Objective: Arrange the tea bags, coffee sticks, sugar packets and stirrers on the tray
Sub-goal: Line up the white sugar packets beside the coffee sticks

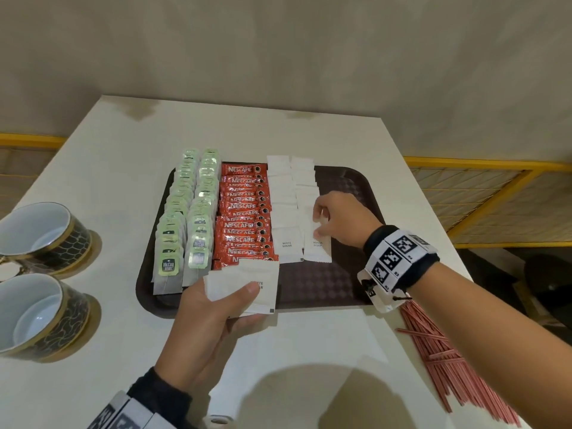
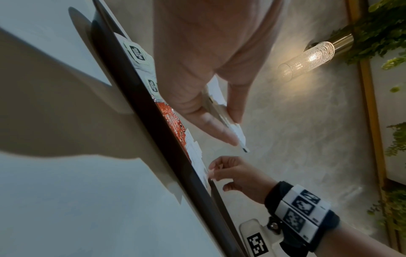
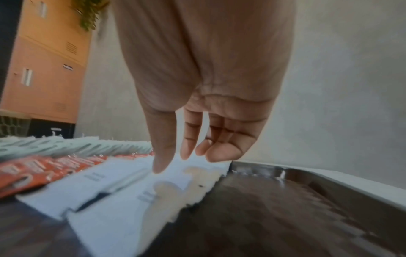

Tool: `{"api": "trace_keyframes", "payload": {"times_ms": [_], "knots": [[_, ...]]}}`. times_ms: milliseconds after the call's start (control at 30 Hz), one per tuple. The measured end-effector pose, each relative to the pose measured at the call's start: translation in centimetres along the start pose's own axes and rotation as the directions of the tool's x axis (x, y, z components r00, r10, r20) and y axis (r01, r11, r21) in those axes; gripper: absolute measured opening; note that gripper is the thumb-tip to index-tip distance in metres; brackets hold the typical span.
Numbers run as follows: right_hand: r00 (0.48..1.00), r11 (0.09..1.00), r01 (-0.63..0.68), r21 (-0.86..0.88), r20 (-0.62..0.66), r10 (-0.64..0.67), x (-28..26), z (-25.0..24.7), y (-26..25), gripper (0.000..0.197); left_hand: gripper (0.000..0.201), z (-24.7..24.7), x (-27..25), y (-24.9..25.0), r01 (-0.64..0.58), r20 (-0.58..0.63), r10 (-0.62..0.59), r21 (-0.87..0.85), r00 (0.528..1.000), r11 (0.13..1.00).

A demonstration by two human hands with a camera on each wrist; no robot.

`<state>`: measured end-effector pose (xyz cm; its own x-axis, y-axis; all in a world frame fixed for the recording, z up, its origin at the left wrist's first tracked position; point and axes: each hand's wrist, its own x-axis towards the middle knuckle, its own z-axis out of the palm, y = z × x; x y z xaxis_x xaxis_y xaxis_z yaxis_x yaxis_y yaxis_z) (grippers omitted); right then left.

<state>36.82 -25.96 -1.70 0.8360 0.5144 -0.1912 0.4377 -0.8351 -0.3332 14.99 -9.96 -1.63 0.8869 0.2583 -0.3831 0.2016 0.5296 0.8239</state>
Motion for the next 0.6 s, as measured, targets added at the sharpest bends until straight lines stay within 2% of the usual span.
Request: {"api": "trace_keyframes", "payload": {"times_ms": [33, 100, 167, 200, 300, 467, 600], "knots": [[0.999, 0.999, 0.019, 0.040, -0.044, -0.017, -0.5, -0.2, -0.5, 0.020, 0.030, 0.1, 0.1, 0.0, -0.005, 0.002, 0.005, 0.003, 1.000, 1.000], [0.995, 0.960, 0.068, 0.271, -0.090, -0.045, -2.4, -0.7, -2.4, 0.020, 0.031, 0.3, 0.4, 0.0, -0.010, 0.005, 0.010, 0.004, 1.000, 1.000], [0.996, 0.843, 0.083, 0.531, -0.013, -0.089, -4.8, -1.1, -4.7, 0.027, 0.031, 0.5, 0.8, -0.1, -0.016, -0.004, 0.016, -0.004, 1.000, 1.000], [0.990, 0.801, 0.066, 0.595, 0.060, -0.126, -5.9, -1.1, -5.6, 0.027, 0.031, 0.6, 0.9, -0.1, -0.018, -0.003, 0.018, -0.007, 1.000, 1.000], [0.967, 0.780, 0.048, 0.623, 0.166, -0.192, -7.4, -0.2, -6.4, 0.018, 0.030, 0.9, 1.1, -0.1, -0.006, 0.041, 0.007, -0.021, 0.999, 1.000], [0.993, 0.738, -0.001, 0.675, 0.090, -0.080, -7.9, -0.2, -4.5, 0.013, 0.033, 0.6, 1.2, -0.2, 0.144, 0.120, -0.123, -0.190, 0.985, 0.971], [1.000, 0.626, -0.024, 0.779, 0.012, 0.023, -9.1, -1.6, -2.9, 0.013, 0.024, 0.2, 0.9, -0.3, 0.133, 0.083, -0.122, -0.151, 0.989, 0.980]]}}
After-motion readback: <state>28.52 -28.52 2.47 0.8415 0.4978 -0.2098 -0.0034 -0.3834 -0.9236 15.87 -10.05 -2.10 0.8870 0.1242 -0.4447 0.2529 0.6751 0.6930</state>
